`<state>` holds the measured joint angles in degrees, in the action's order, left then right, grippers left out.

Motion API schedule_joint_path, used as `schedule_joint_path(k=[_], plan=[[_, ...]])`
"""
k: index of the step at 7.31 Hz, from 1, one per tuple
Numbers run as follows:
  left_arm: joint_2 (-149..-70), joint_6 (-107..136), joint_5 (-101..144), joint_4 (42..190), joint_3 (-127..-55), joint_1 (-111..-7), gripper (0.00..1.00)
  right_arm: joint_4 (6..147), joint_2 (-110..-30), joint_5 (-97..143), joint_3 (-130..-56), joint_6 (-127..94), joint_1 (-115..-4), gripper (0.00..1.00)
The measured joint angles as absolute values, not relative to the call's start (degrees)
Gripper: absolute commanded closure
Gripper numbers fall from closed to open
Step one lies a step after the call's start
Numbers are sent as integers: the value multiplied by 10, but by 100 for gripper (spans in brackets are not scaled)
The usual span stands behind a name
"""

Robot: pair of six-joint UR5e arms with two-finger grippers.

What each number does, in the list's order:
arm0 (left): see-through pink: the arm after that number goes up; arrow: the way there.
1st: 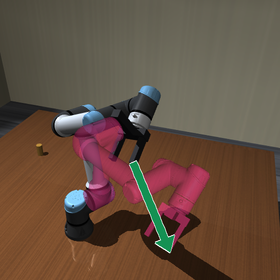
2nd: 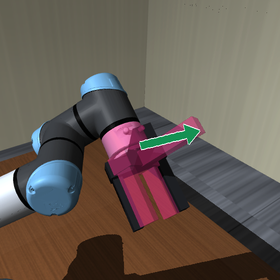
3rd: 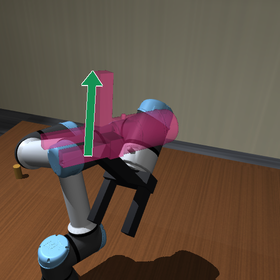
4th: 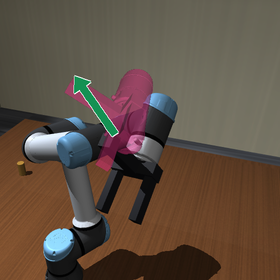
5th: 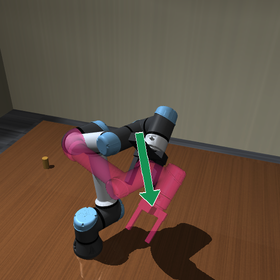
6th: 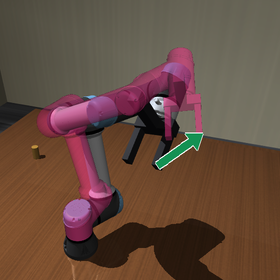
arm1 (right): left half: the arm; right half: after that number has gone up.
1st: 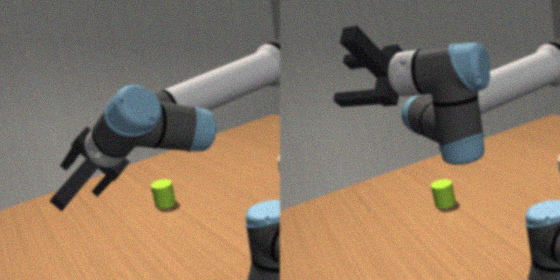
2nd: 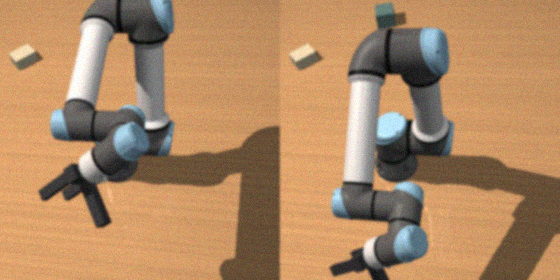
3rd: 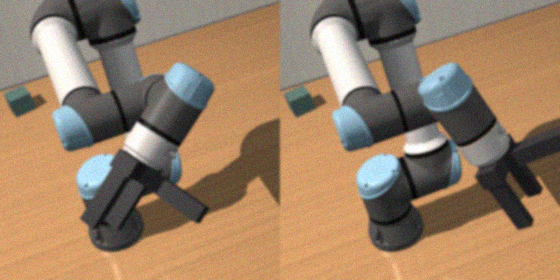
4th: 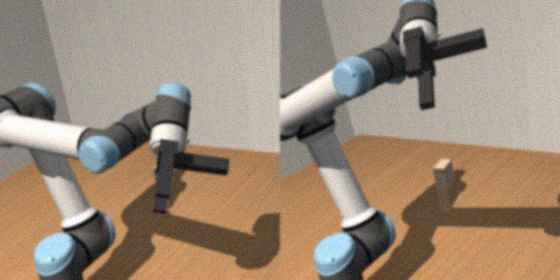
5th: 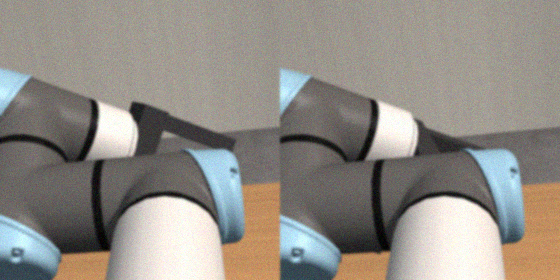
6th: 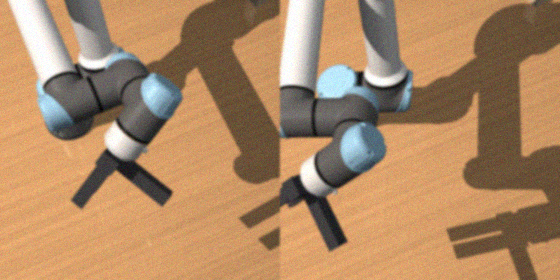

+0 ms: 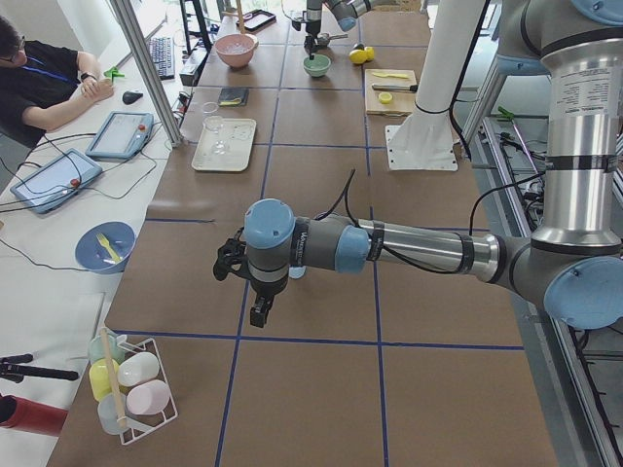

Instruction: Pour ice into bowl

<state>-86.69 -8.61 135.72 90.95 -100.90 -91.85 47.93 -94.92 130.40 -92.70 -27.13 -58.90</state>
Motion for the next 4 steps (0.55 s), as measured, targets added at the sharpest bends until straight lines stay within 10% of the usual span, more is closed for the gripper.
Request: schedule_joint_path(k=[4], plan=[[-867, -86, 1357, 910, -1009, -918, 0, 501, -807, 1309, -986, -532, -504, 100]])
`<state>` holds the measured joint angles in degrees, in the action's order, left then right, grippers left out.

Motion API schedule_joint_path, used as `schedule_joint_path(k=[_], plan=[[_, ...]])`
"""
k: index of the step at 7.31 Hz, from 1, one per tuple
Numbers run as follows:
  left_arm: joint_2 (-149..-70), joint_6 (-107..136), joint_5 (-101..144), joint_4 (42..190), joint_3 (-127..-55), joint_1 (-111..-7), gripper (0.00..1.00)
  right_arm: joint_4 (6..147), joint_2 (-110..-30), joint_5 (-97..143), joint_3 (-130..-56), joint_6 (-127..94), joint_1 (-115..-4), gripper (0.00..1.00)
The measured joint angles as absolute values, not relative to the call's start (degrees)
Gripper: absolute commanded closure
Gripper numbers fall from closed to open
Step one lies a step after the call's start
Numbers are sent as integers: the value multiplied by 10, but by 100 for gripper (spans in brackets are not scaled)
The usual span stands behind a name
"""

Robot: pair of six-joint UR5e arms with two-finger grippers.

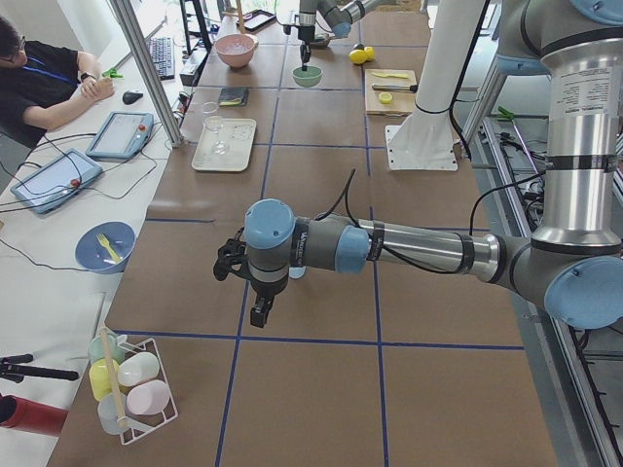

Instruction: Pour ice into bowl

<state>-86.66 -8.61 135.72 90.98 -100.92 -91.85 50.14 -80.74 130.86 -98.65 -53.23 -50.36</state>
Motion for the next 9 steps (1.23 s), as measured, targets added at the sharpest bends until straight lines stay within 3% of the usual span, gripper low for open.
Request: schedule_joint_path(k=[4, 8, 9], plan=[[-867, -86, 1358, 910, -1011, -918, 0, 727, -569, 1183, -969, -652, -382, 100], [-867, -86, 1358, 910, -1011, -918, 0, 773, -343, 1035, -747, -752, -275, 100], [-866, -86, 1358, 909, -1011, -918, 0, 772, -318, 1019, -711, -760, -260, 81]])
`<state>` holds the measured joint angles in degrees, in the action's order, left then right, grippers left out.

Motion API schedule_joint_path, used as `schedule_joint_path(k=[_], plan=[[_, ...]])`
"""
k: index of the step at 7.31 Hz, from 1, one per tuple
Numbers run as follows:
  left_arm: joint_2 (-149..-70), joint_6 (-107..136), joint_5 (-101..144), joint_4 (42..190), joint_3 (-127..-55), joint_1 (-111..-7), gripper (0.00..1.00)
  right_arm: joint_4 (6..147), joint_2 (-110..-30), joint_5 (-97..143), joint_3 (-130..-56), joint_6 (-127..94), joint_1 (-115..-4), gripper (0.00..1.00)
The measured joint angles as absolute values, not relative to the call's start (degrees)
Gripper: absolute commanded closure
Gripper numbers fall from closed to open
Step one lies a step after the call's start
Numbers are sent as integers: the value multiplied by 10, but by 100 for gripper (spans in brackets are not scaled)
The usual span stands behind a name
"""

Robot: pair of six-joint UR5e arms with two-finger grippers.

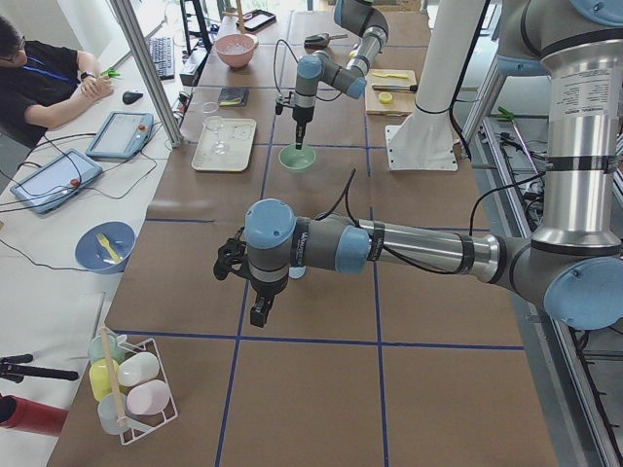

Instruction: Pour ice into bowl

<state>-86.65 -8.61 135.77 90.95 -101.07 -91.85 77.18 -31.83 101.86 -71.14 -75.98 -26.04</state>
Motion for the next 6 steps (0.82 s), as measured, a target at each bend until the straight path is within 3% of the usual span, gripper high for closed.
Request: schedule_joint_path(k=[2, 6], plan=[[-866, -86, 1358, 909, -1011, -918, 0, 770, -304, 1009, -689, -768, -247, 0], [-866, -85, 1357, 909, -1016, -919, 0, 795, -312, 1010, -734, -755, -273, 0]])
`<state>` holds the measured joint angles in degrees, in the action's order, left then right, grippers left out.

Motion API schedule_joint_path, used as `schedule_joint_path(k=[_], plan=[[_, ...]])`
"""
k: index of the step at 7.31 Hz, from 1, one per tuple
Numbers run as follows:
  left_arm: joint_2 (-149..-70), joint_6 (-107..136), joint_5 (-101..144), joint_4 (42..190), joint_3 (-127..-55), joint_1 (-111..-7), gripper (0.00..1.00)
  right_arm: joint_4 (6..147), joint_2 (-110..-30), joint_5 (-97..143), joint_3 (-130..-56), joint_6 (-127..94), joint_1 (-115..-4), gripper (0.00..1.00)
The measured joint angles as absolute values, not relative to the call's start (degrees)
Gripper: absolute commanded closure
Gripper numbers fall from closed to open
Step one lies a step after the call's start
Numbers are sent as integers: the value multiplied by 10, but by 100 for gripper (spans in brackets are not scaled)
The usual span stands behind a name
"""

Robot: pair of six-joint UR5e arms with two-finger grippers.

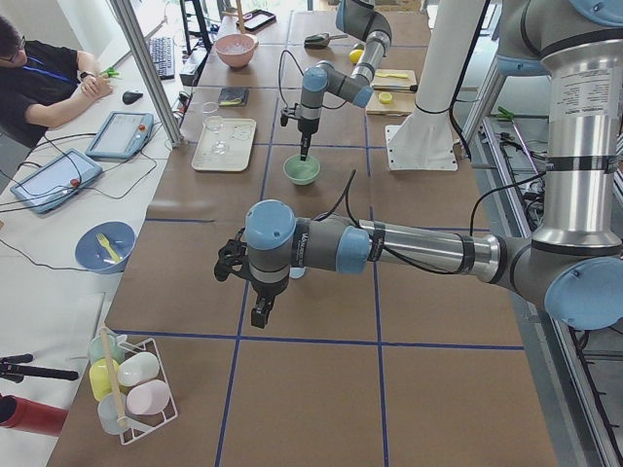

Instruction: Pour ice into bowl

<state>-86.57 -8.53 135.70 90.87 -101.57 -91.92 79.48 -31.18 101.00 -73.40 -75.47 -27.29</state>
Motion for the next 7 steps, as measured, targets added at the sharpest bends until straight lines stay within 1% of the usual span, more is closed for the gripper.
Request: schedule_joint_path(k=[1, 2, 4, 5, 7], plan=[[-867, -85, 1357, 909, -1021, -919, 0, 810, -332, 1017, -770, -724, -298, 0], [-870, -85, 1356, 911, -1025, -919, 0, 825, -369, 1043, -816, -670, -335, 0], [-875, -84, 1357, 965, -1026, -917, 0, 852, -468, 1168, -906, -519, -454, 0], [-875, -82, 1357, 1025, -1016, -916, 0, 864, -517, 1210, -936, -437, -514, 0], [-874, -80, 1355, 1152, -995, -916, 0, 882, -608, 1239, -958, -252, -613, 0]])
